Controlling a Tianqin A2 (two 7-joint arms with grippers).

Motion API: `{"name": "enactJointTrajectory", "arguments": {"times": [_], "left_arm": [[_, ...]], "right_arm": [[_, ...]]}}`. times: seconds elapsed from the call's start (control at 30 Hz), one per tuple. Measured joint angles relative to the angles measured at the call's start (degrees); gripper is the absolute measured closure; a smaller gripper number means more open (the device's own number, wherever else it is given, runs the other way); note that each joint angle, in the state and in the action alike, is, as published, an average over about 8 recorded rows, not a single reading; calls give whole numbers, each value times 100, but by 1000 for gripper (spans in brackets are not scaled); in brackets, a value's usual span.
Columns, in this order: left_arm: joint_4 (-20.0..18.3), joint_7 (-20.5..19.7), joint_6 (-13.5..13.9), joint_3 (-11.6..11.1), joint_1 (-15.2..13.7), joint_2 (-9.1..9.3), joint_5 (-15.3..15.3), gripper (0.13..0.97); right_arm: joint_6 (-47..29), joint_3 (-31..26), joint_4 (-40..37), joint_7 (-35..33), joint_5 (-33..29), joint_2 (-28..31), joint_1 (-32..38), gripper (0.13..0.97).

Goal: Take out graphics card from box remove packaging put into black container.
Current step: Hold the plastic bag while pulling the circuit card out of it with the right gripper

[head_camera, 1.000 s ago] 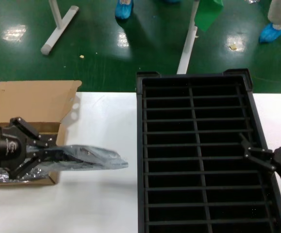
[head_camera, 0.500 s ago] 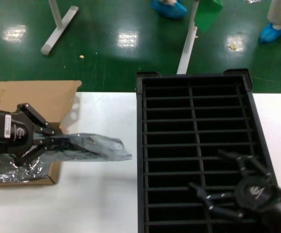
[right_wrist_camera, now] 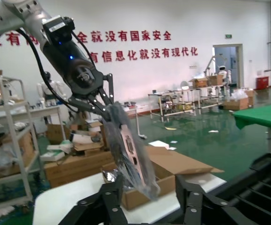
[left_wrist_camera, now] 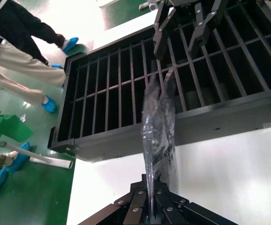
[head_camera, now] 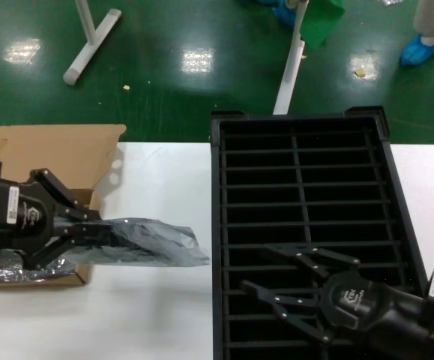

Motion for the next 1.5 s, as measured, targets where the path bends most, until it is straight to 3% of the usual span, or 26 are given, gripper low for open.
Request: {"name": "enactJointTrajectory", "arguments": {"times": [0.4, 0.53, 0.8, 1.17, 1.5], "left_arm": [[-215, -94, -11, 55, -33, 111, 80, 955], [-277, -98, -22, 64, 2, 124, 90, 955], [-371, -115, -59, 73, 91, 148, 85, 955], [-514, -113, -138, -21, 295, 71, -49, 955], [-531, -137, -251, 42, 261, 244, 19, 955]], "right_arm": [[-3, -289, 70, 216, -41, -103, 159, 815], [32, -337, 69, 268, -51, -134, 199, 815], [106, -419, 70, 378, -74, -197, 308, 918], [142, -502, -113, 345, -139, -282, 449, 947], [238, -508, -74, 437, -127, -327, 424, 947]]}}
